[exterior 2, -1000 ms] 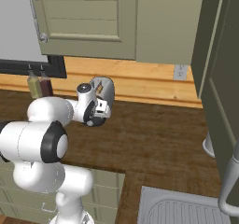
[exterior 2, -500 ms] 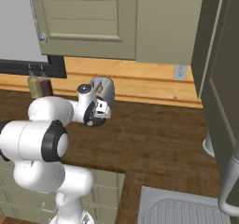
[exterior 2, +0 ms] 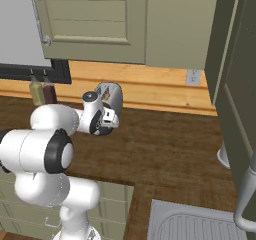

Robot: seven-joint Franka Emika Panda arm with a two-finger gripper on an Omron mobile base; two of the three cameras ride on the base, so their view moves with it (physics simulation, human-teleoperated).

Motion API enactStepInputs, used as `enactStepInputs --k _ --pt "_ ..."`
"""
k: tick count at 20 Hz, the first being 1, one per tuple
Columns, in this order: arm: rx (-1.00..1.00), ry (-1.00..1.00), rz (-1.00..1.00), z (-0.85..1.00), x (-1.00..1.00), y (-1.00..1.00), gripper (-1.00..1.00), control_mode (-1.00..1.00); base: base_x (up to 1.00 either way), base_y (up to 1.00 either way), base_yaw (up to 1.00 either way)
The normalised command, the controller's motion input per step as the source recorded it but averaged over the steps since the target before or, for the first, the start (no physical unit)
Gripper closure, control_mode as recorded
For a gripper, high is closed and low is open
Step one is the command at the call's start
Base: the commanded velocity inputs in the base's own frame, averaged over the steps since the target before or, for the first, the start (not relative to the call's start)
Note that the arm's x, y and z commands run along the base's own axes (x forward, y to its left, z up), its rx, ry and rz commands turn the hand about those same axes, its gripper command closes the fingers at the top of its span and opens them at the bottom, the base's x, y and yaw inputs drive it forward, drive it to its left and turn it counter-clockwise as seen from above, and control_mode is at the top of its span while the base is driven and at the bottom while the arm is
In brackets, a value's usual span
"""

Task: Start the toaster. Once the lever pops up, take the bread to the plate on the dining counter.

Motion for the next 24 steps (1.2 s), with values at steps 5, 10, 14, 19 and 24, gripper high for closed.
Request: enactStepInputs --k 5,10,14,19,24 --pt "0.0 -0.04 0.0 0.38 -0.24 0.0 -1.0 -1.0 0.0 0.0 0.0" --pt "0.0 0.0 -0.04 0.61 -0.08 0.0 -1.0 -1.0 0.0 0.0 0.0" --pt "0.0 0.0 0.0 0.77 -0.02 0.0 -1.0 -1.0 0.0 0.0 0.0" --pt "0.0 -0.05 0.0 0.72 0.0 0.0 -1.0 -1.0 0.0 0.0 0.0" --pt "0.0 -0.28 0.0 0.39 -0.01 0.08 -1.0 -1.0 0.0 0.0 0.0"
